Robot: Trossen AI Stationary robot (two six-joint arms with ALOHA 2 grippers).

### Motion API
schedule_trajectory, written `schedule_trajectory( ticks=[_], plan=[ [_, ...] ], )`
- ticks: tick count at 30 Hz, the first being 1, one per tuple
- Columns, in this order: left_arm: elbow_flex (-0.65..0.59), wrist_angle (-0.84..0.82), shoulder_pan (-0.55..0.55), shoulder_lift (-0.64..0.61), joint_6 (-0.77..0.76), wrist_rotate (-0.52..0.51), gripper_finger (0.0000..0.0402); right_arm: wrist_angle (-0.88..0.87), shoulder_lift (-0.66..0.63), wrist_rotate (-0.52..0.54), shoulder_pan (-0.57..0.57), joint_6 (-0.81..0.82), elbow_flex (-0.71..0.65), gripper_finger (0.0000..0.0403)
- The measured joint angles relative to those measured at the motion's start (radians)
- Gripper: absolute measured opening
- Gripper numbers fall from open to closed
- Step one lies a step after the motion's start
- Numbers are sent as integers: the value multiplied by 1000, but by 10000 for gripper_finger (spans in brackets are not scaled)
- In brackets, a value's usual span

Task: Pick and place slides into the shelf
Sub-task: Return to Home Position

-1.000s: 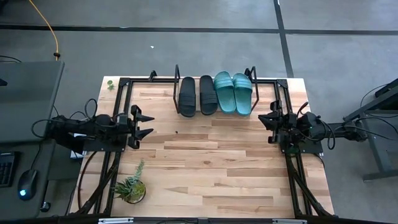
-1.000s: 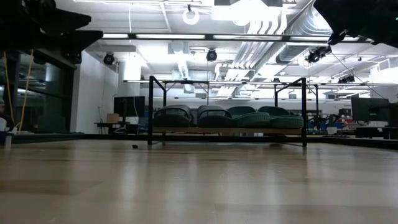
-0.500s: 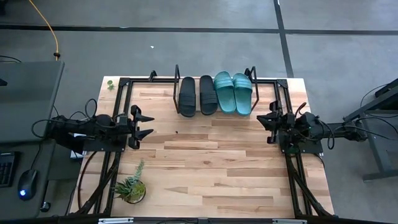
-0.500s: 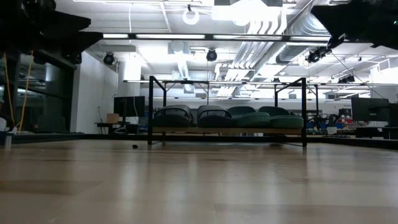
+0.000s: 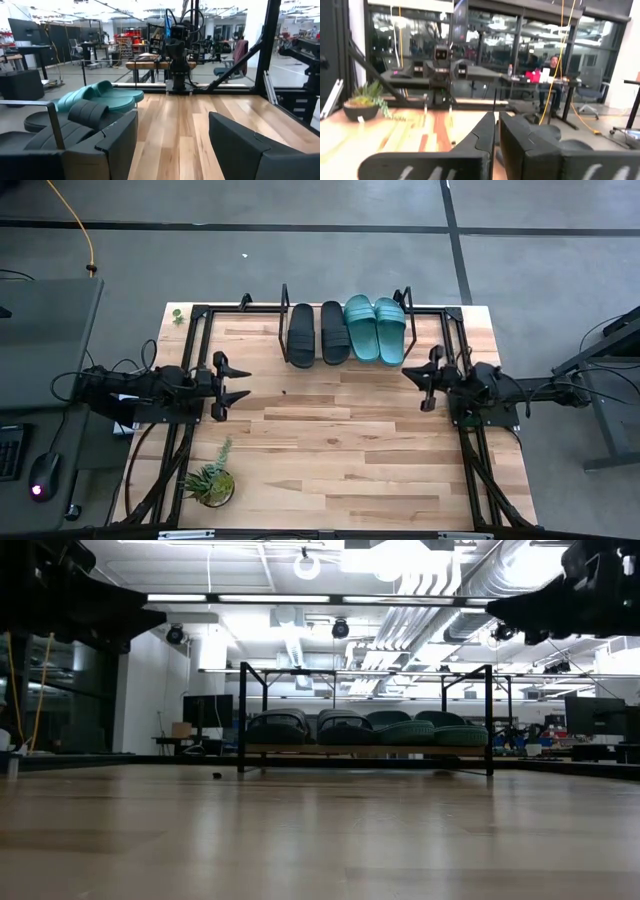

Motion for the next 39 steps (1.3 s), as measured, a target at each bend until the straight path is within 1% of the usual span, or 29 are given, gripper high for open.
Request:
schedule_trajectory(
  ticks=[5, 11, 18, 26, 39],
  plan=[
    [0, -5, 0, 0, 7, 42, 225, -51, 0, 0, 0, -4, 0, 14],
    [0, -7, 0, 0, 14, 47, 225, -137, 0, -8, 0, -22, 0, 14],
    [1, -7, 0, 0, 15, 52, 225, -193, 0, -8, 0, -38, 0, 14],
    [1, -7, 0, 0, 15, 52, 225, -301, 0, 54, 0, -30, 0, 14],
    [1, -7, 0, 0, 15, 52, 225, -299, 0, 55, 0, -57, 0, 14]
  ],
)
